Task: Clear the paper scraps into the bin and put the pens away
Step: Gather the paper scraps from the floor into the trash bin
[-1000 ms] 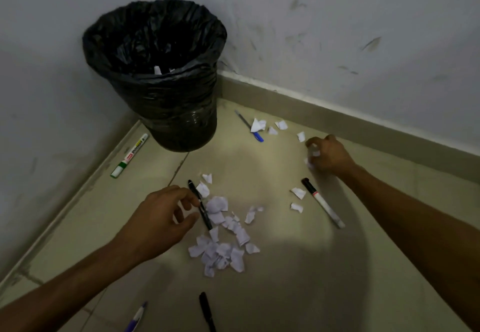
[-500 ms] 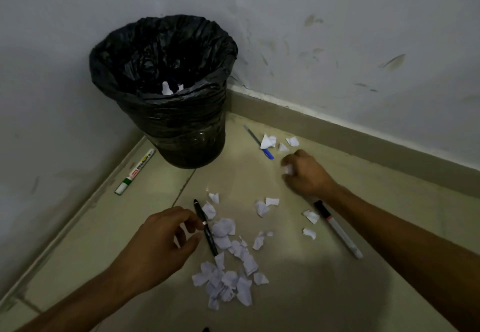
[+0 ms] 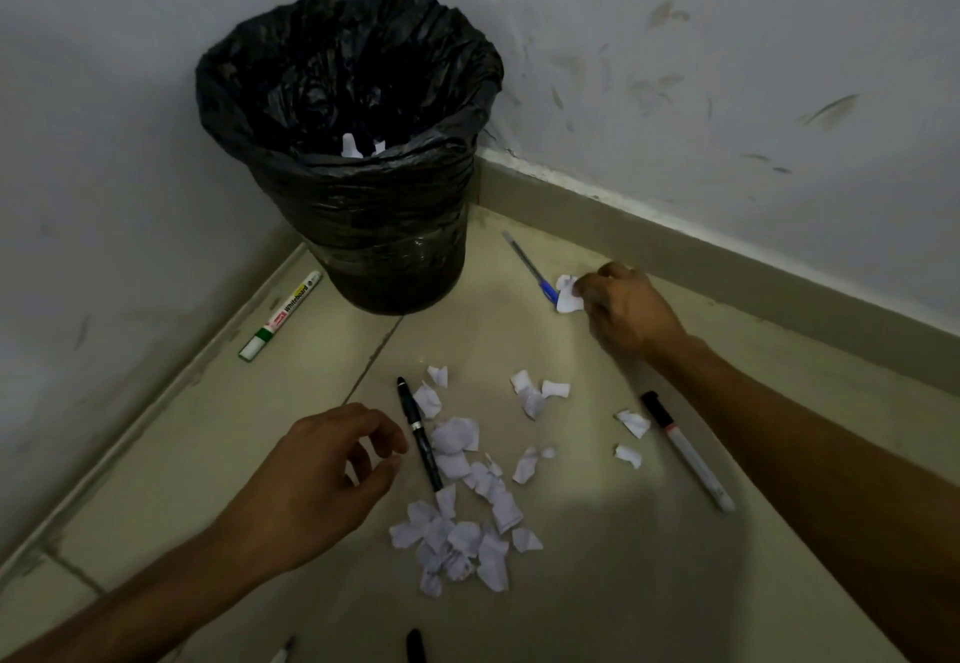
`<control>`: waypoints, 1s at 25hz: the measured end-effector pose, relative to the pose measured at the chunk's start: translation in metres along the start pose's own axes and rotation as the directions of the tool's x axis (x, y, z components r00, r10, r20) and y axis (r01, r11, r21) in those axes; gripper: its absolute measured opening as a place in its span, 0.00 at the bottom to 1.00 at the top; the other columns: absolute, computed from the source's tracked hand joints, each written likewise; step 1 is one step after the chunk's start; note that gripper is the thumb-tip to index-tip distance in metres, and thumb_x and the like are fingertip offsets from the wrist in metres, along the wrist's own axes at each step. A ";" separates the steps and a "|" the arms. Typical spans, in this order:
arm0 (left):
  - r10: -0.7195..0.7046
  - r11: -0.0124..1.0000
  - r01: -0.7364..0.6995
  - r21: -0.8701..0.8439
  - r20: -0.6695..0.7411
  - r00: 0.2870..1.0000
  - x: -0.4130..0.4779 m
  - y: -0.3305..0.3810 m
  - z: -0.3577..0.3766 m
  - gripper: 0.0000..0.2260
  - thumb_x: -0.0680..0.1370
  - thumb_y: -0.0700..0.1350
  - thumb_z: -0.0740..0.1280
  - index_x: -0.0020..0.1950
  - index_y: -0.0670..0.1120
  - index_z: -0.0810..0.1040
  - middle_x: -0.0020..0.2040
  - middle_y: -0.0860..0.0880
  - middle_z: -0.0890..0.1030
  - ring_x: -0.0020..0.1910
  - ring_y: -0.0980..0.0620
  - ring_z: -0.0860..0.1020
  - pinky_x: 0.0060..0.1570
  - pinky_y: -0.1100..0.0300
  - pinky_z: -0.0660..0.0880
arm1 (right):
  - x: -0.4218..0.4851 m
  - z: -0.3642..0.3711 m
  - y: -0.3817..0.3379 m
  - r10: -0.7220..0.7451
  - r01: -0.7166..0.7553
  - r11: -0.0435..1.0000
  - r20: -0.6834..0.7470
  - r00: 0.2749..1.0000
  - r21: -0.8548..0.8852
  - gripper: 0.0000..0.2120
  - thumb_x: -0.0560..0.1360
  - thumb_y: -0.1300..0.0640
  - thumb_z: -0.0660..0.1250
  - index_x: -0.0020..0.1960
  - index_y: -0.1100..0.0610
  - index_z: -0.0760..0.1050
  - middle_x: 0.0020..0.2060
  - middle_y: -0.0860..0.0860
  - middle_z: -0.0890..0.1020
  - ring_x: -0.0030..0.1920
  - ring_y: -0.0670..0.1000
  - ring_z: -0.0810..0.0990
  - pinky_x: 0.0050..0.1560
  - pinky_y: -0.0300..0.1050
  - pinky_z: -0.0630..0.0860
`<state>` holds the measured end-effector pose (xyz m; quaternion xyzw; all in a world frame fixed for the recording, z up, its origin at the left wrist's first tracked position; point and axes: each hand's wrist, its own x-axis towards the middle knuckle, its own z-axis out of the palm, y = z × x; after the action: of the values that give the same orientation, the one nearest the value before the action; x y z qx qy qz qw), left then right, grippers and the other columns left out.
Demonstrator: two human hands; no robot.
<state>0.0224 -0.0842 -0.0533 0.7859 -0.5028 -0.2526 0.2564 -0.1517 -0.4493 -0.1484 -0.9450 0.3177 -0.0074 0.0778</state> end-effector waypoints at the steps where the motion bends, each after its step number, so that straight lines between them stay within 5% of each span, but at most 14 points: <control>1: 0.000 1.000 0.000 0.010 0.002 1.000 0.000 0.000 0.000 0.07 0.74 0.45 0.72 0.47 0.57 0.80 0.43 0.60 0.80 0.39 0.57 0.81 0.32 0.65 0.77 | -0.019 -0.006 -0.015 0.006 -0.006 0.999 0.011 1.000 0.037 0.13 0.76 0.58 0.61 0.58 0.52 0.77 0.53 0.57 0.79 0.48 0.59 0.76 0.45 0.53 0.78; 7: 0.004 0.993 -0.006 0.118 0.011 1.000 0.003 -0.017 0.005 0.07 0.74 0.45 0.71 0.50 0.55 0.79 0.46 0.57 0.79 0.36 0.58 0.79 0.35 0.65 0.75 | -0.099 -0.010 -0.096 -0.150 0.095 0.969 0.235 0.960 0.230 0.13 0.75 0.58 0.68 0.59 0.54 0.80 0.55 0.56 0.76 0.49 0.59 0.77 0.50 0.50 0.76; 10: 0.124 0.960 -0.125 0.249 0.017 0.992 0.015 -0.026 0.018 0.11 0.75 0.45 0.69 0.57 0.50 0.78 0.53 0.51 0.78 0.43 0.55 0.77 0.41 0.63 0.73 | -0.109 -0.013 -0.121 -0.132 0.037 0.929 0.237 0.962 0.369 0.14 0.75 0.53 0.69 0.60 0.52 0.78 0.57 0.54 0.76 0.54 0.56 0.78 0.54 0.51 0.77; 14: 0.202 0.878 -0.276 0.391 0.219 0.955 0.030 -0.029 0.042 0.17 0.77 0.44 0.64 0.66 0.46 0.75 0.62 0.44 0.75 0.52 0.45 0.77 0.48 0.53 0.78 | -0.097 -0.022 -0.119 -0.024 -0.002 0.980 0.128 0.991 0.198 0.21 0.77 0.49 0.66 0.69 0.50 0.71 0.65 0.54 0.72 0.63 0.57 0.71 0.56 0.51 0.75; 17: 0.192 0.858 -0.274 0.435 0.222 0.956 0.032 -0.033 0.045 0.17 0.78 0.43 0.63 0.67 0.47 0.73 0.66 0.45 0.72 0.53 0.46 0.77 0.48 0.52 0.79 | -0.062 -0.026 -0.079 0.111 -0.121 0.982 0.071 0.991 0.144 0.20 0.77 0.52 0.64 0.67 0.56 0.72 0.64 0.57 0.72 0.61 0.59 0.72 0.56 0.52 0.74; 21: 0.204 0.848 -0.294 0.442 0.239 0.949 0.032 -0.042 0.040 0.18 0.79 0.43 0.61 0.69 0.48 0.72 0.69 0.45 0.70 0.58 0.46 0.75 0.51 0.51 0.79 | -0.046 -0.013 -0.049 0.061 -0.063 0.998 0.123 0.991 0.018 0.11 0.75 0.57 0.59 0.52 0.60 0.75 0.52 0.60 0.77 0.51 0.62 0.76 0.50 0.53 0.74; 25: 0.182 0.855 -0.292 0.429 0.278 0.943 0.041 -0.054 0.032 0.17 0.79 0.43 0.61 0.68 0.46 0.73 0.68 0.45 0.70 0.61 0.47 0.73 0.58 0.54 0.75 | -0.068 0.010 -0.078 -0.040 0.033 0.997 0.108 0.993 0.072 0.16 0.72 0.57 0.56 0.52 0.59 0.78 0.49 0.56 0.79 0.48 0.59 0.77 0.48 0.52 0.74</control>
<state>0.0520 -0.1068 -0.1178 0.7216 -0.6679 -0.1796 0.0310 -0.1585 -0.3452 -0.1443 -0.9463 0.2952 0.0315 0.1282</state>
